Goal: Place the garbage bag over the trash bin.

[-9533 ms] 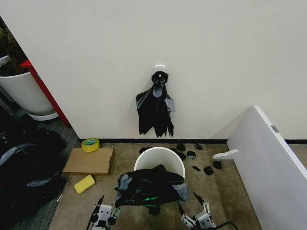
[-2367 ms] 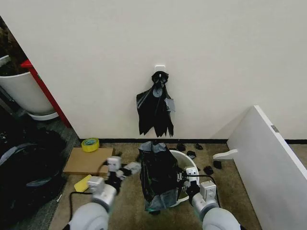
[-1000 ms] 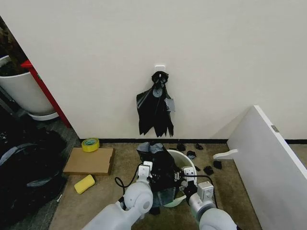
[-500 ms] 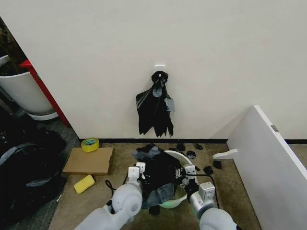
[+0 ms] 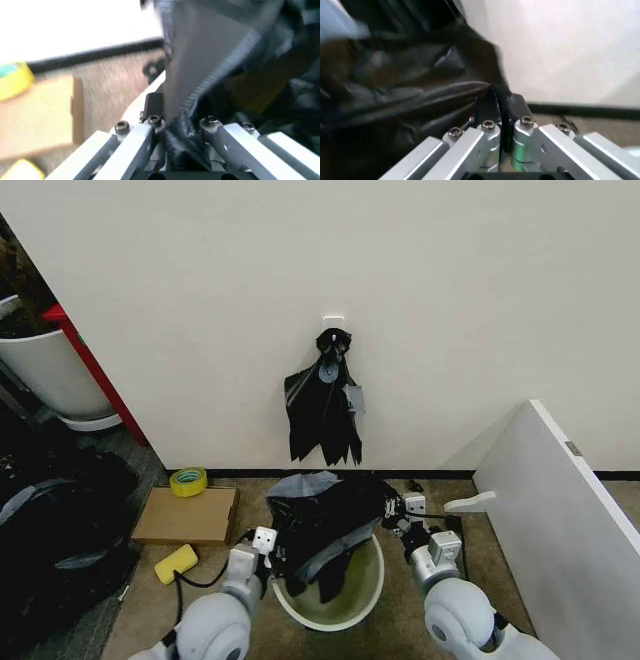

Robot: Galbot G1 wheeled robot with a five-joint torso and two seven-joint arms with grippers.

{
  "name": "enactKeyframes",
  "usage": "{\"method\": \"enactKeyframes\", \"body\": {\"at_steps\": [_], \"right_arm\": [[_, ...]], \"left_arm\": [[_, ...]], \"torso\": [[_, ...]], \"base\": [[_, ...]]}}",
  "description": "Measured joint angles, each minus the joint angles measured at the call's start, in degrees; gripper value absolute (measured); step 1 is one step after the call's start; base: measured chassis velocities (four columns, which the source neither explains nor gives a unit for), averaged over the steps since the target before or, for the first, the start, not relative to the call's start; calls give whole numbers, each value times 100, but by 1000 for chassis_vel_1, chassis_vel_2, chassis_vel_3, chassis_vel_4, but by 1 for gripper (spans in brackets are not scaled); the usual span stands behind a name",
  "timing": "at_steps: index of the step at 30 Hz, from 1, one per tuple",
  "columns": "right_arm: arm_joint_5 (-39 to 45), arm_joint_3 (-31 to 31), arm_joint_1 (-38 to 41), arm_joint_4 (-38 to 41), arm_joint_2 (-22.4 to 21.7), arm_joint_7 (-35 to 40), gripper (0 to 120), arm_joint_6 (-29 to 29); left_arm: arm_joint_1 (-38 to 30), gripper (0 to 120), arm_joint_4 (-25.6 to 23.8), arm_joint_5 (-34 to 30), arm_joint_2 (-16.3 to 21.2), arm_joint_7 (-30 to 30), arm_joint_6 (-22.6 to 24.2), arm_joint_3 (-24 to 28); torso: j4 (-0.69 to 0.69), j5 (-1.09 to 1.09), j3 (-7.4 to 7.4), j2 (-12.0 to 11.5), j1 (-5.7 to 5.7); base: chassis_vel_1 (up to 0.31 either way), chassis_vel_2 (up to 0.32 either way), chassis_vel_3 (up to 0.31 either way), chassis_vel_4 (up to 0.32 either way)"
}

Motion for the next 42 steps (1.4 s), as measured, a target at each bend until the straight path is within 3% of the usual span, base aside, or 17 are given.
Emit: {"method": "enactKeyframes", "body": {"at_steps": [6, 9, 26, 33, 37, 42], "right_arm": [[55, 3, -203, -67, -69, 82, 0, -62], [44, -17, -293, -73, -84, 74, 0, -8], [218, 147, -79, -175, -24, -190, 0, 383], [665, 318, -28, -366, -36, -30, 0, -160], [1154, 426, -128, -344, -75, 42, 0, -405], [1217, 387, -264, -209, -108, -6, 0, -406]], "left_arm": [[-153, 5, -196, -225, -30, 40, -353, -436], [-224, 5, -357, -665, -32, 23, -237, -489], [-129, 5, -373, -1172, -129, 204, 150, -373], [-126, 5, -349, -1023, -169, 964, -755, -463], [-211, 5, 40, -945, -206, 1915, -1776, -540], [-309, 5, 255, -1110, -272, 2170, -1925, -575]], "torso": [[-2, -1, 0, 0, 0], [-2, 0, 0, 0, 0], [1, 0, 0, 0, 0], [0, 3, -1, 0, 0], [0, 1, 0, 0, 0], [-1, -1, 0, 0, 0]], "base": [[0, 0, 0, 0], [0, 0, 0, 0], [0, 0, 0, 0], [0, 0, 0, 0], [0, 0, 0, 0], [0, 0, 0, 0]]}}
